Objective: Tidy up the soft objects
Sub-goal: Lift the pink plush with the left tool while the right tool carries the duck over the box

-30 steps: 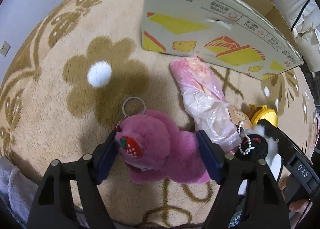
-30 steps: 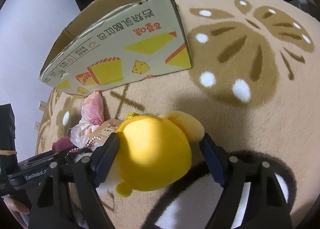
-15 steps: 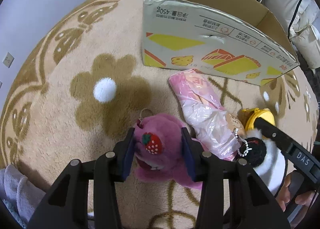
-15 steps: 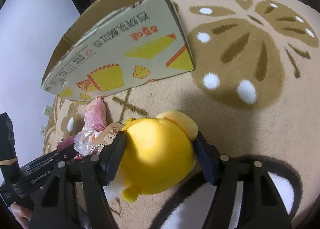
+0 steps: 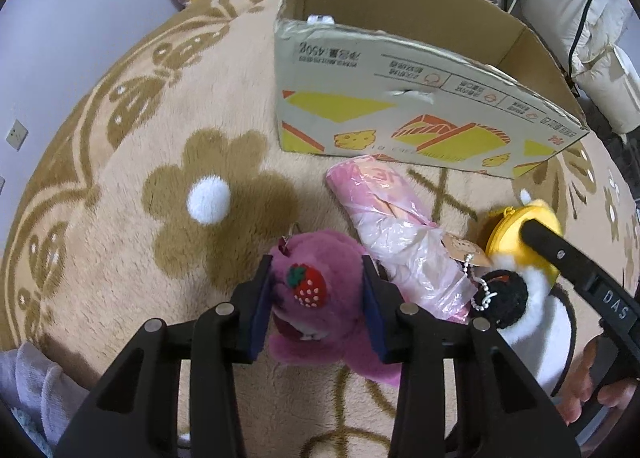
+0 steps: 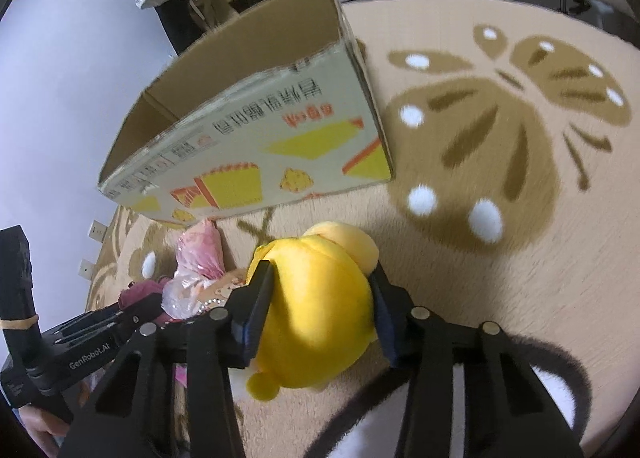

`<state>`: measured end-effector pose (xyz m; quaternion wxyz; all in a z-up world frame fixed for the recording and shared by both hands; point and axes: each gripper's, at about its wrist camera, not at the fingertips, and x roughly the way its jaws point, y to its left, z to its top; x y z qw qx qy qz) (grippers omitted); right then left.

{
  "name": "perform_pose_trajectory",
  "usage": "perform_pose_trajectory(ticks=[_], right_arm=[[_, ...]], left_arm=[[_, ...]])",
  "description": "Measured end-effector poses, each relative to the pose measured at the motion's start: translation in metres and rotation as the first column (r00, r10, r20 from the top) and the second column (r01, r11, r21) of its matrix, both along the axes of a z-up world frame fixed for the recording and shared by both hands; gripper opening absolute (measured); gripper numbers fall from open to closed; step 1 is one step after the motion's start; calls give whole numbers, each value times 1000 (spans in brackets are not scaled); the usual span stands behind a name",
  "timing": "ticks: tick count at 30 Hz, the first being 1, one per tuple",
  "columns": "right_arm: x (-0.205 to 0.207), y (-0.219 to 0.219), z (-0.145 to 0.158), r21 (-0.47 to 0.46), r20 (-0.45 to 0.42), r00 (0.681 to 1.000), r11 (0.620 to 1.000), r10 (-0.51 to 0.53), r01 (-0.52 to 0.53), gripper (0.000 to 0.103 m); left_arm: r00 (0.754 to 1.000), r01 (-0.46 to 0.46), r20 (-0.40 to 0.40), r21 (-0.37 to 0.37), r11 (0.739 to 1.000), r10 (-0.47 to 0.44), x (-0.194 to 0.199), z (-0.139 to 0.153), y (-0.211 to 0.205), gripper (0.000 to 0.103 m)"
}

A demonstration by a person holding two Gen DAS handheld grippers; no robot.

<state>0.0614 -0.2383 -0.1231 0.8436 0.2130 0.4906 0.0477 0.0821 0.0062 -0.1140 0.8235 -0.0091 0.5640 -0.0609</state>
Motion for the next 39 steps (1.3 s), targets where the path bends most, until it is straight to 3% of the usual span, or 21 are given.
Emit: perform_pose_trajectory(ticks=[7, 18, 23, 30, 39], right_arm=[[-7, -6, 20, 2, 80, 997, 1000, -23, 23, 40], [-9, 4, 44, -22, 203, 979, 999, -36, 41, 38], [-14, -1, 54, -28, 258, 965, 998, -41, 50, 38], [-18, 4, 67, -39, 308, 951, 999, -9, 22, 38], [-23, 15, 97, -80, 403, 914, 997, 40, -8, 38]], left_arm=[[996, 21, 80, 53, 998, -26, -8, 18, -5, 38], [978, 18, 207, 88, 996, -36, -13, 48, -7, 38], [962, 3, 271, 65, 998, -20, -13, 65, -1, 38], [941, -36, 339, 105, 994, -1, -15, 85, 6, 38], [897, -54, 443, 90, 994, 8, -12, 125, 10, 38]])
